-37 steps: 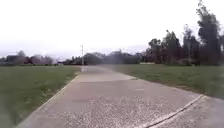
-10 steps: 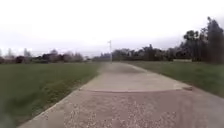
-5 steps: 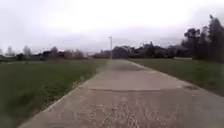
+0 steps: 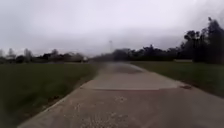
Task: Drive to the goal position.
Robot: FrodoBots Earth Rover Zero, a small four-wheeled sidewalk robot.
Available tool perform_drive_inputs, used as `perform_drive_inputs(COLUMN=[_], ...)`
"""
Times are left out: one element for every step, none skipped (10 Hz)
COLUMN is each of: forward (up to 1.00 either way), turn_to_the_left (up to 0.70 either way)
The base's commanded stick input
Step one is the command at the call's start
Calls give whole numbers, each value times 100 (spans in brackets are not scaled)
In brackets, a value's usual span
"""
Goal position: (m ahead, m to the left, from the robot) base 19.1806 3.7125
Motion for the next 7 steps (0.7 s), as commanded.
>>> perform_drive_inputs(forward=[-4,0,38,76,85,85,85], turn_to_the_left=[0,0,0,0,0,0,0])
